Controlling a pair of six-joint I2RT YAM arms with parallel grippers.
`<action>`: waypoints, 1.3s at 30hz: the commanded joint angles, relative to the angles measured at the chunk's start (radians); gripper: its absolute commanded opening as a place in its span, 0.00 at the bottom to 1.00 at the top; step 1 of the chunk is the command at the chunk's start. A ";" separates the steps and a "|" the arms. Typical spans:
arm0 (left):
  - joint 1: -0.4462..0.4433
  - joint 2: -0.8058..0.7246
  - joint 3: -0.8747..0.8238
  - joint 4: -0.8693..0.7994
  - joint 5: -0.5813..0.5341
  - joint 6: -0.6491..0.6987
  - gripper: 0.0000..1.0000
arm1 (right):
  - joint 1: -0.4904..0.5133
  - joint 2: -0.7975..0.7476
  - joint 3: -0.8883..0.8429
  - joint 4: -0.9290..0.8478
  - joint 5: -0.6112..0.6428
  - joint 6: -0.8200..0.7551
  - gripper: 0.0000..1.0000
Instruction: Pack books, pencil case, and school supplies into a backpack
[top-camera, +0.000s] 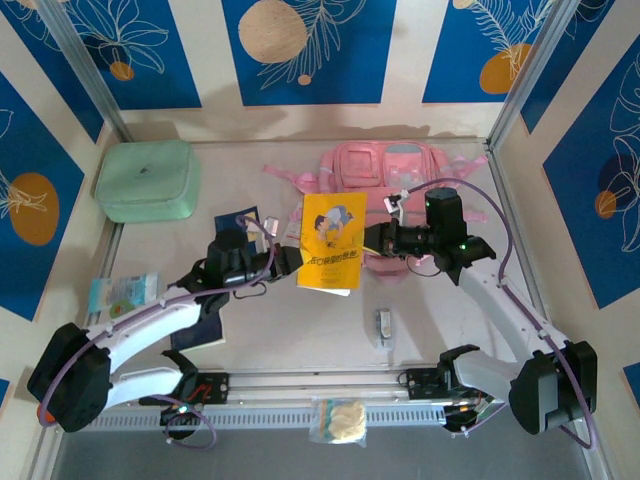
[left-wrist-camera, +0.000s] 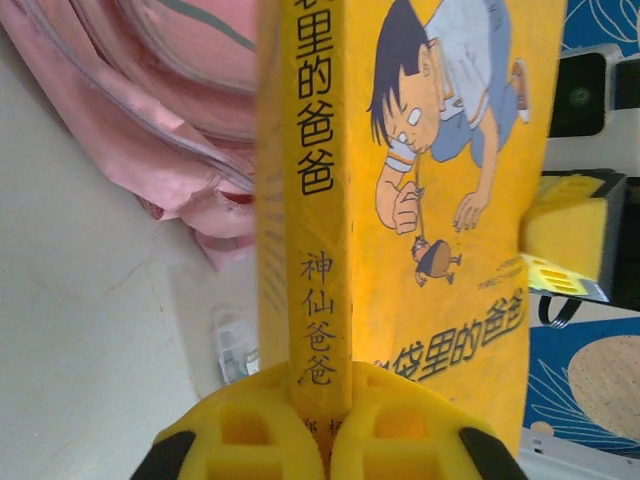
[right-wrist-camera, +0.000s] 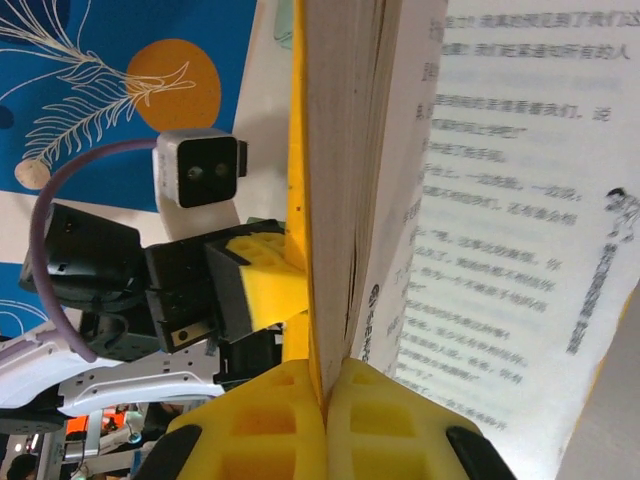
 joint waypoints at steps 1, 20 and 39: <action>-0.031 -0.025 0.063 0.056 0.024 0.003 0.00 | 0.005 -0.002 -0.014 0.031 -0.032 -0.030 0.00; -0.052 -0.006 0.211 0.104 -0.057 -0.124 0.00 | -0.110 0.002 -0.100 0.120 -0.214 0.174 0.99; -0.084 0.038 0.282 0.155 -0.103 -0.154 0.00 | -0.083 0.107 -0.183 0.369 -0.237 0.341 0.99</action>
